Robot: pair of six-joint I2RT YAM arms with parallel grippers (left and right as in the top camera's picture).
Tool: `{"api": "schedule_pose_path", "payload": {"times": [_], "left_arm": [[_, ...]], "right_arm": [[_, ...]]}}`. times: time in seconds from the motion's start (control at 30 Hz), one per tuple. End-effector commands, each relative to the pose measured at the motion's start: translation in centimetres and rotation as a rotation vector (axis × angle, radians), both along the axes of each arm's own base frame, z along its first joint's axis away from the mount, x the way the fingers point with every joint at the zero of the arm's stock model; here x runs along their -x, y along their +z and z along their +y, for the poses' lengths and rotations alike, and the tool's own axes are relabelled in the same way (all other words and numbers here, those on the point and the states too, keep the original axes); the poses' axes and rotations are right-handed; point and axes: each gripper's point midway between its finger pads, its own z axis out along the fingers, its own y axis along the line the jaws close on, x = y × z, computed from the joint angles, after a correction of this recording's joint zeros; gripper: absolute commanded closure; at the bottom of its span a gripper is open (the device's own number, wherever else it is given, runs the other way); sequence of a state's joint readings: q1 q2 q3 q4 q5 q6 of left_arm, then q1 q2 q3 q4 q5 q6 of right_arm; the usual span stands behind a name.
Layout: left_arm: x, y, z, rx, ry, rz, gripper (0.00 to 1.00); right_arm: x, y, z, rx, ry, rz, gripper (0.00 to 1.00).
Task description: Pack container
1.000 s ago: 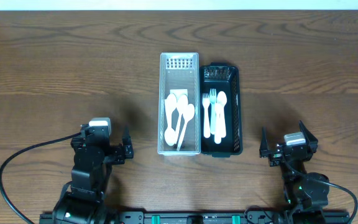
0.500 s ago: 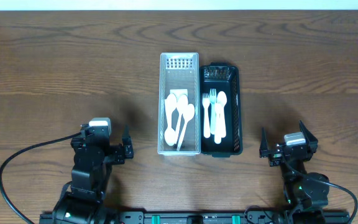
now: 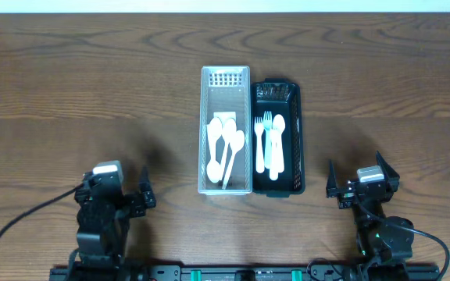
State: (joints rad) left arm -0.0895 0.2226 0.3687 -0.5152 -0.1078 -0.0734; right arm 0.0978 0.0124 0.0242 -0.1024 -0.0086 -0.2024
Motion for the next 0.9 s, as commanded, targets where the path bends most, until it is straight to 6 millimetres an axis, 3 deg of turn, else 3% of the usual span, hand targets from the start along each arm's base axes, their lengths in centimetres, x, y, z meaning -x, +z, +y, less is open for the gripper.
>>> {"api": "schedule_pose_path", "payload": {"times": [0.0,0.3,0.47,0.87], "left_arm": [[-0.3,-0.7,0.4,-0.028,-0.001,-0.051,0.02],[-2.8,-0.4,-0.5,-0.124,-0.096,-0.310,0.02],[-2.7,-2.7,-0.5,-0.123,-0.096,-0.270,0.02],[-2.7,-2.3,-0.5,-0.108,-0.089,-0.289,0.02]], "right_arm": [[0.0,0.0,0.4,0.003,0.018,-0.003,0.01],[0.0,0.0,0.4,0.003,0.018,-0.003,0.01],[0.0,-0.1,0.4,0.003,0.018,-0.003,0.01],[0.0,-0.1,0.4,0.003,0.018,-0.003,0.01]]}}
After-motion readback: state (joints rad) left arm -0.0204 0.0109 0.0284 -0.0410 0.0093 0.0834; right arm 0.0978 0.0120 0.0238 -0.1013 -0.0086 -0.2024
